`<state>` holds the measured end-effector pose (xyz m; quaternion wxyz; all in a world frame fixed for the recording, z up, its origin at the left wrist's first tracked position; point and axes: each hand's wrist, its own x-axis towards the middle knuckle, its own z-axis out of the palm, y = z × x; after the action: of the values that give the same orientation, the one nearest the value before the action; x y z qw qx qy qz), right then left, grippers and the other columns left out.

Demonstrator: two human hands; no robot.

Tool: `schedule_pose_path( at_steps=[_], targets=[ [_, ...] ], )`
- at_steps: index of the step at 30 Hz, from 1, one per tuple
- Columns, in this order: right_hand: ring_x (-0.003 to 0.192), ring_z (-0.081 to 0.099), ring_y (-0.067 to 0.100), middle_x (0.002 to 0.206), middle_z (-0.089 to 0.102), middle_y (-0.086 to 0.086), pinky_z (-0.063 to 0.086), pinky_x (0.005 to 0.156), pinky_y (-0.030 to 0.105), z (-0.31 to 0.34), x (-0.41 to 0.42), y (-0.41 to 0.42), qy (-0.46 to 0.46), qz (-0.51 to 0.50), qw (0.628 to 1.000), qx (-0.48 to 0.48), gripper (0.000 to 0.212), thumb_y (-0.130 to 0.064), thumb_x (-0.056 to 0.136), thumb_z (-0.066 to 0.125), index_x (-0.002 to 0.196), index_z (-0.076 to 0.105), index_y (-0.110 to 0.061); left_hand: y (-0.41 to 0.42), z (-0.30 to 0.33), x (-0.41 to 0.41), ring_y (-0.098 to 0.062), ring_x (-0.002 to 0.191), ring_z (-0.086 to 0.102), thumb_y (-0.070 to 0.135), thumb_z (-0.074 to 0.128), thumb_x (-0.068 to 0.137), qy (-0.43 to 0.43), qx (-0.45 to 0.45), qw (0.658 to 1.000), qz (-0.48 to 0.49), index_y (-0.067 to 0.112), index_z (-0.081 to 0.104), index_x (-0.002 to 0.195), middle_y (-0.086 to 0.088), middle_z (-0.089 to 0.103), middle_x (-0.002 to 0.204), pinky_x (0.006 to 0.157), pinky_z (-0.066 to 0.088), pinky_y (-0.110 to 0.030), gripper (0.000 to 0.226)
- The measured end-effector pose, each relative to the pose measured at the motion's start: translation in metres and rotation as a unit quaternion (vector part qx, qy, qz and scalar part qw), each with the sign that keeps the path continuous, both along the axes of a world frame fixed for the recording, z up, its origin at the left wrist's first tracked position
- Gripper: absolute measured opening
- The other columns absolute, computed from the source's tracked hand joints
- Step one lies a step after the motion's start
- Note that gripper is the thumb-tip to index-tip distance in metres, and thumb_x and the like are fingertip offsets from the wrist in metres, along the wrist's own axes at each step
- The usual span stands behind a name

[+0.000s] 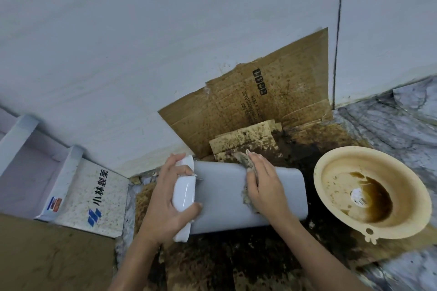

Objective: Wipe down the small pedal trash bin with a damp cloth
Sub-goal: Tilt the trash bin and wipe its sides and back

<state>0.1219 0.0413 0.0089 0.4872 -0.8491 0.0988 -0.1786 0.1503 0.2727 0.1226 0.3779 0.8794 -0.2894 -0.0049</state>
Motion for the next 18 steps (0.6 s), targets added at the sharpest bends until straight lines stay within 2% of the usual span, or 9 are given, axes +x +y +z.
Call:
schedule_pose_path(
  at_steps=[2, 4, 5, 7, 10, 11, 13, 15, 18],
  targets=[
    [0.135, 0.040, 0.012, 0.145, 0.049, -0.001, 0.037, 0.113, 0.037, -0.002, -0.002, -0.004, 0.009, -0.010, 1.000, 0.005, 0.043, -0.025, 0.101, 0.042, 0.144, 0.046, -0.017, 0.003, 0.000, -0.003, 0.005, 0.151, 0.022, 0.064, 0.066, 0.082, 0.039, -0.009, 0.999, 0.008, 0.048, 0.049, 0.135, 0.023, 0.028, 0.162, 0.107, 0.029, -0.026, 0.058],
    [0.131, 0.045, 0.012, 0.140, 0.053, 0.000, 0.040, 0.111, 0.035, -0.002, -0.010, -0.001, -0.002, 0.000, 1.000, 0.002, 0.041, -0.023, 0.100, 0.045, 0.140, 0.049, -0.016, 0.000, 0.007, -0.004, 0.015, 0.138, 0.037, 0.086, 0.057, 0.073, 0.165, -0.074, 0.977, 0.111, 0.064, 0.040, 0.138, 0.038, 0.035, 0.151, 0.097, 0.037, -0.020, 0.071],
    [0.130, 0.046, 0.013, 0.138, 0.055, 0.000, 0.041, 0.110, 0.034, -0.003, -0.014, 0.003, -0.011, 0.004, 1.000, 0.001, 0.040, -0.022, 0.099, 0.046, 0.139, 0.051, -0.015, -0.001, 0.007, -0.001, 0.007, 0.129, 0.051, 0.090, 0.060, 0.065, 0.236, -0.103, 0.949, 0.180, 0.066, 0.041, 0.137, 0.035, 0.044, 0.145, 0.088, 0.045, -0.021, 0.078],
    [0.128, 0.049, 0.014, 0.135, 0.057, 0.000, 0.042, 0.109, 0.035, -0.006, -0.024, 0.011, -0.024, 0.012, 1.000, -0.005, 0.039, -0.018, 0.098, 0.048, 0.136, 0.053, -0.015, 0.006, 0.005, 0.009, -0.019, 0.110, 0.071, 0.083, 0.072, 0.056, 0.353, -0.103, 0.886, 0.284, 0.047, 0.045, 0.143, 0.010, 0.061, 0.137, 0.076, 0.059, -0.035, 0.098],
    [0.124, 0.050, 0.014, 0.132, 0.058, -0.001, 0.043, 0.107, 0.034, -0.013, -0.035, 0.019, -0.016, 0.017, 1.000, -0.008, 0.039, -0.019, 0.096, 0.048, 0.134, 0.056, -0.014, 0.019, 0.003, 0.023, -0.033, 0.103, 0.074, 0.065, 0.087, 0.059, 0.456, -0.089, 0.822, 0.330, 0.020, 0.050, 0.147, -0.013, 0.069, 0.131, 0.073, 0.062, -0.042, 0.105],
    [0.123, 0.051, 0.014, 0.131, 0.059, 0.000, 0.044, 0.106, 0.034, -0.015, -0.038, 0.021, -0.011, 0.013, 1.000, -0.008, 0.039, -0.021, 0.096, 0.047, 0.133, 0.056, -0.013, 0.019, 0.004, 0.024, -0.033, 0.094, 0.076, 0.058, 0.090, 0.060, 0.470, -0.091, 0.812, 0.335, 0.015, 0.057, 0.140, -0.015, 0.075, 0.121, 0.066, 0.061, -0.040, 0.097],
    [0.122, 0.053, 0.017, 0.130, 0.060, 0.002, 0.044, 0.106, 0.036, -0.020, -0.046, 0.024, 0.001, -0.003, 1.000, -0.008, 0.039, -0.022, 0.095, 0.048, 0.131, 0.058, -0.012, 0.019, 0.002, 0.025, -0.032, 0.086, 0.076, 0.046, 0.092, 0.066, 0.452, -0.060, 0.819, 0.347, 0.009, 0.063, 0.128, -0.014, 0.077, 0.105, 0.061, 0.058, -0.036, 0.078],
    [0.123, 0.053, 0.019, 0.132, 0.060, 0.004, 0.043, 0.108, 0.038, -0.026, -0.055, 0.030, 0.006, -0.015, 1.000, -0.010, 0.039, -0.019, 0.095, 0.051, 0.132, 0.057, -0.010, 0.016, -0.003, 0.027, -0.031, 0.089, 0.071, 0.033, 0.090, 0.071, 0.401, -0.016, 0.839, 0.368, 0.008, 0.057, 0.127, -0.013, 0.071, 0.106, 0.060, 0.054, -0.033, 0.069],
    [0.122, 0.055, 0.021, 0.131, 0.061, 0.005, 0.046, 0.106, 0.040, -0.034, -0.067, 0.039, 0.011, -0.045, 0.999, -0.005, 0.043, -0.027, 0.096, 0.043, 0.131, 0.058, -0.008, 0.010, -0.004, 0.024, -0.035, 0.088, 0.070, 0.022, 0.086, 0.074, 0.351, -0.010, 0.855, 0.381, 0.009, 0.057, 0.121, -0.014, 0.070, 0.105, 0.061, 0.054, -0.035, 0.056]
  ],
)
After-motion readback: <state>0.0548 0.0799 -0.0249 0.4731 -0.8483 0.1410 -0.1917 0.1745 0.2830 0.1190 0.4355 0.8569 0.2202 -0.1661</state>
